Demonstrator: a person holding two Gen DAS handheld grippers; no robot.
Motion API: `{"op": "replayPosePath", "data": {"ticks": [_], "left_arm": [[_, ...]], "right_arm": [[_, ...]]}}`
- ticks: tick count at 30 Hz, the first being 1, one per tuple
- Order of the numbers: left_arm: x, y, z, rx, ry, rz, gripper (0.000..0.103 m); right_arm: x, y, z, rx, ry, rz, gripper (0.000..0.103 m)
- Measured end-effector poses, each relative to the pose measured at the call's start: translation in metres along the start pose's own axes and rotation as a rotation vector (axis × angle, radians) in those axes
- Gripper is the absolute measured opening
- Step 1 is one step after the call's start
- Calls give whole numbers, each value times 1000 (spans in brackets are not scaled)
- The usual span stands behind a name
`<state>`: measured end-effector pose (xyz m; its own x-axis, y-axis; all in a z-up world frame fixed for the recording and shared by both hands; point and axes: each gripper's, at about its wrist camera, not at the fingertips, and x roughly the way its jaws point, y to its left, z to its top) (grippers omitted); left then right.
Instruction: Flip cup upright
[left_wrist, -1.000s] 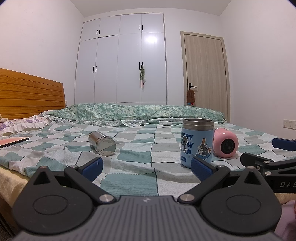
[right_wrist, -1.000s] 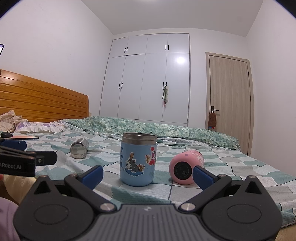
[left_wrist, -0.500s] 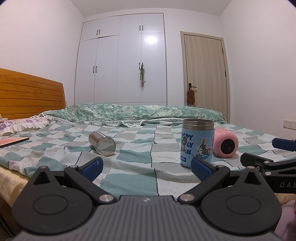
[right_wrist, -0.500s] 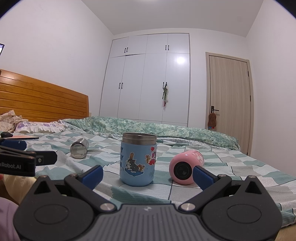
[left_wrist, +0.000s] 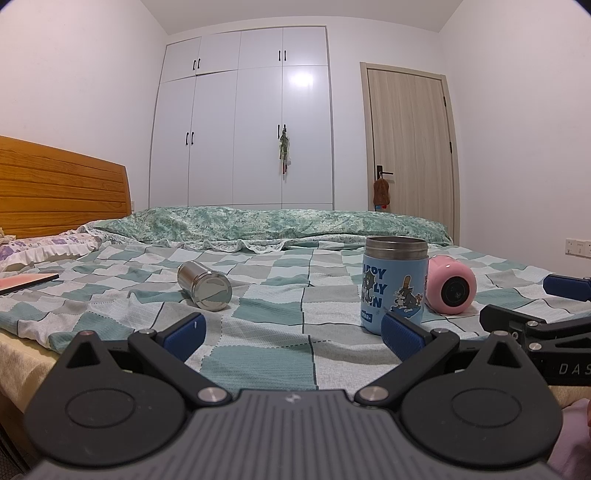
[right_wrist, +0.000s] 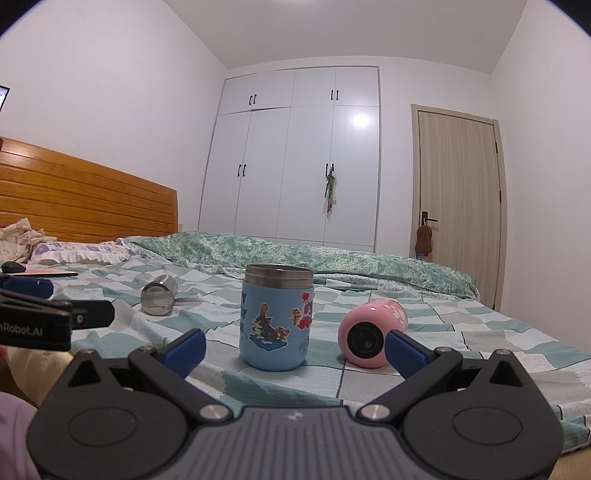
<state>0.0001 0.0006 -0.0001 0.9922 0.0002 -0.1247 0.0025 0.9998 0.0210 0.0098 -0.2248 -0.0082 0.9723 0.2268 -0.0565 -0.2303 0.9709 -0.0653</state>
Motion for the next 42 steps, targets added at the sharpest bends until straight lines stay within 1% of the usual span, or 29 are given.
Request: {"op": "replayPosePath", "data": {"ticks": [3,4,7,9,13,18,21,25,31,38,42], "left_arm": [[0,2,1,-13,1,5,103],[2,-1,1,-22,3,1,103],[4,7,6,-59,11,-14,103],[4,15,13,-54,19,-7,103],[3,41,27,-38,-2,11,103],[13,76,45,-12,-1,23,103],[28,96,52,16,15,31,103],[51,125,60,25,28,33,103],[96,161,67,57,67,17,103],[146,189,65,107,125,7,103],[172,201,61,146,163,20,103]], "right_arm": [[-1,1,1,2,-3,8,103],[-1,2,2,0,-3,21,103],[2,3,7,-7,-5,66,103],[4,9,15,-3,-8,98,103],[18,24,37,-15,-18,173,103],[46,52,63,-48,-25,266,103],[72,71,75,-72,-11,314,103],[113,93,85,-101,27,353,103],[182,125,96,-137,91,413,103],[261,152,102,-106,158,484,103],[305,167,104,-91,208,515,103]]}}
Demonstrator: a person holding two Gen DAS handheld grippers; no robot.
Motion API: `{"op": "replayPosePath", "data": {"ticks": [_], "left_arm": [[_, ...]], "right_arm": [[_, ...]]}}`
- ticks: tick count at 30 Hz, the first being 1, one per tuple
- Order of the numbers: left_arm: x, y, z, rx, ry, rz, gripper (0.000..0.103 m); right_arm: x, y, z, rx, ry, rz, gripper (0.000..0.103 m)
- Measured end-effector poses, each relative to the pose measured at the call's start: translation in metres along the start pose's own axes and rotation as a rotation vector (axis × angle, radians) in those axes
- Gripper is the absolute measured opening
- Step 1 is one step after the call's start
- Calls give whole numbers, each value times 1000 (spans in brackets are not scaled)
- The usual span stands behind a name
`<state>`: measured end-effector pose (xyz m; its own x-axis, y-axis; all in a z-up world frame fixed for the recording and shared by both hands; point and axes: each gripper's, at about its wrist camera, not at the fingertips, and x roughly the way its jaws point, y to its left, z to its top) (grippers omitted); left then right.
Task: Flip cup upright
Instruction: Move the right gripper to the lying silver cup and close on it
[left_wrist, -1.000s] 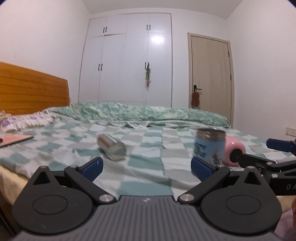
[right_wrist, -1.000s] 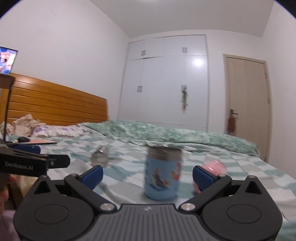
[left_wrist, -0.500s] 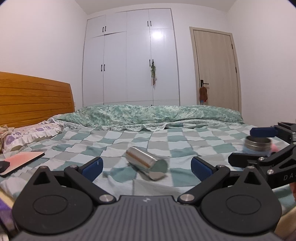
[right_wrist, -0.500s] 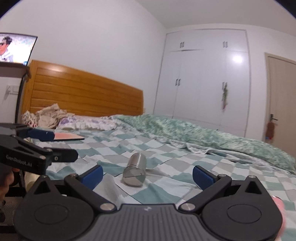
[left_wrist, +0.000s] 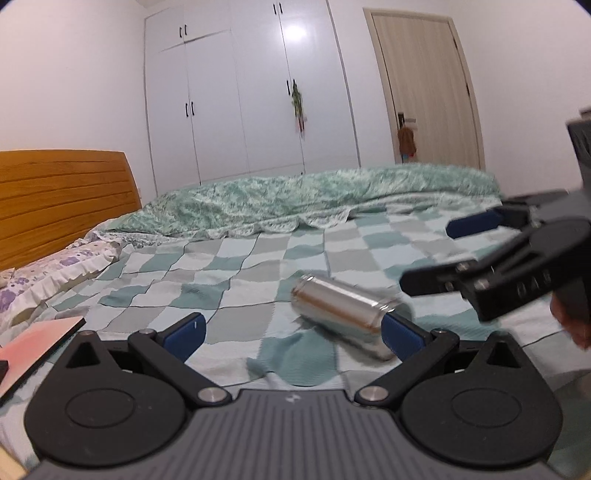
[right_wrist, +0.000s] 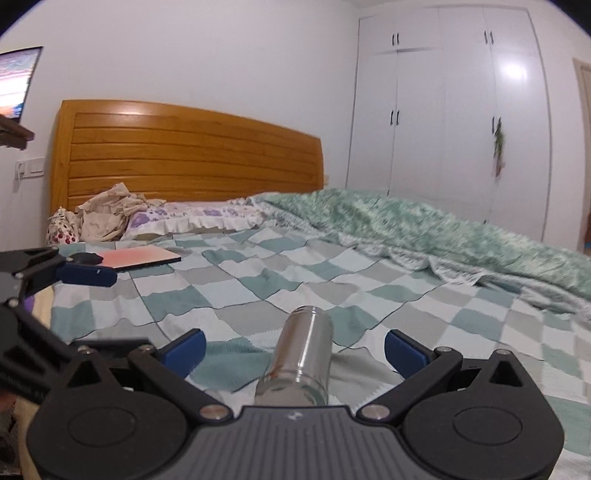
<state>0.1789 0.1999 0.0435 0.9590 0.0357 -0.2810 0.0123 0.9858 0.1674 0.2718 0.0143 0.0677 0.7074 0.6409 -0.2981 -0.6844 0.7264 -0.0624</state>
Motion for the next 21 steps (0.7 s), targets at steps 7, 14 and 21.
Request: {"op": "replayPosePath", "data": {"ticks": [7,14,21], "left_arm": [[42,27,-4,9,80,-21,103],[78,40,-8,19,162,-62,103],[111,52,-12,0,252,-117,103]], "right_arm": [[73,-16,16,2,115,58,103],[129,-23,16,46,309,68,102],[169,-20,2,115,524,77,80]]}}
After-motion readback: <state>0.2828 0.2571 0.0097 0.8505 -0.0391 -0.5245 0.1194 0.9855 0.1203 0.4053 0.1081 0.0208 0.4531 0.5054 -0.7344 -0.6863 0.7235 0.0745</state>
